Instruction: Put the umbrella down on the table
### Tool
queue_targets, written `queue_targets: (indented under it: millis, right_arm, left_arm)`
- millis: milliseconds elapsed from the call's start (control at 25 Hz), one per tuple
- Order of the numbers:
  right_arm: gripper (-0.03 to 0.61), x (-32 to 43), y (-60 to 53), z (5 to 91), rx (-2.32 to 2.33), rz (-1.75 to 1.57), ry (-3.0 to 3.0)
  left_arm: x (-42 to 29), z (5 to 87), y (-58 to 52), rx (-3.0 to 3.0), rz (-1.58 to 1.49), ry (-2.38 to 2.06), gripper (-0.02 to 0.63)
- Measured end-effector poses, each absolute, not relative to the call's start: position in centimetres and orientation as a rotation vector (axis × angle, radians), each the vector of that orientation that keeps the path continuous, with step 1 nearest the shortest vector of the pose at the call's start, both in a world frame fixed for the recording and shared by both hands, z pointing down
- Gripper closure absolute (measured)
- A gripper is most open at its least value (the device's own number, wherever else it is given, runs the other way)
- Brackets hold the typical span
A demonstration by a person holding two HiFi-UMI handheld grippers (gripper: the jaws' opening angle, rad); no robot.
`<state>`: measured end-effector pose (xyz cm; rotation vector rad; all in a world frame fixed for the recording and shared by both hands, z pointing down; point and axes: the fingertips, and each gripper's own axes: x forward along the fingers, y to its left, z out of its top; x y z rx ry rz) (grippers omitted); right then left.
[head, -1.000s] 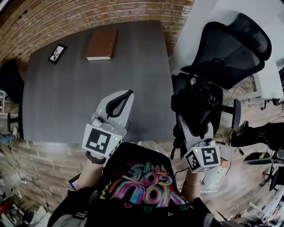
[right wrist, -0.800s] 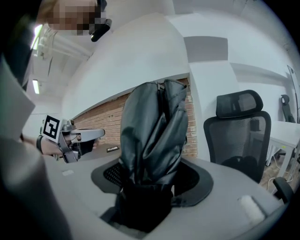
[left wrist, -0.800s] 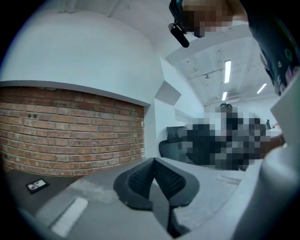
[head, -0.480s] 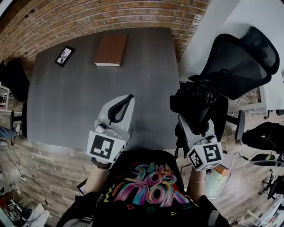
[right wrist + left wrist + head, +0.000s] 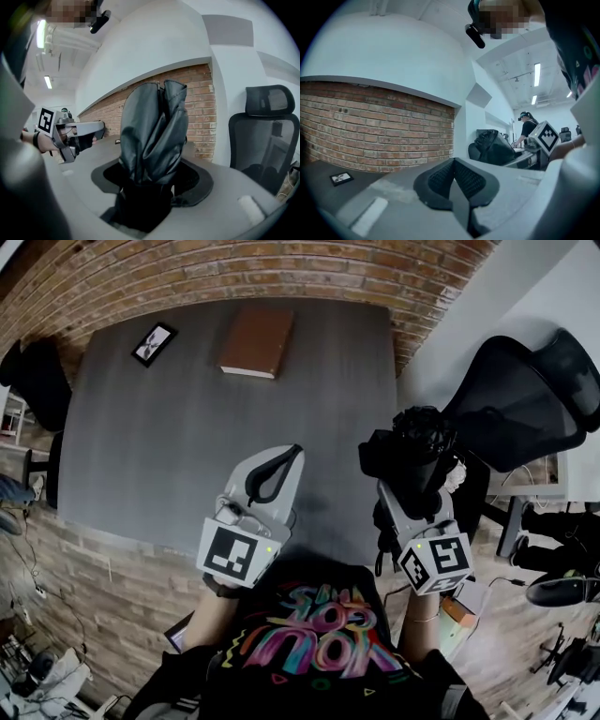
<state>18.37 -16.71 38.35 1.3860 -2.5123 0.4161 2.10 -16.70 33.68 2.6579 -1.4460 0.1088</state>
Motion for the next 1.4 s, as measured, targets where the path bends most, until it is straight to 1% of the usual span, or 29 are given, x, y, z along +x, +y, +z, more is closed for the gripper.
queue_targets:
  millis: [320, 800, 1400]
  right_arm:
    - [0.316, 16.4, -18.0, 42.3, 1.246, 0.477, -2.472]
    - [0.314, 14.4, -18.4, 51.0, 1.115, 0.594, -2.341]
    - [0.308, 13.8, -18.8, 58.4, 1.033, 0.711, -2.226]
  left_arm:
    - [1.1, 33.9, -16.6, 2.627, 0.112, -1.469, 0.615]
    - [0.0, 35.0, -15.9, 2.595, 0.134, -1.479, 0.615]
    - [-0.1, 36.0, -15.6, 2.582, 0.142, -1.474, 0.615]
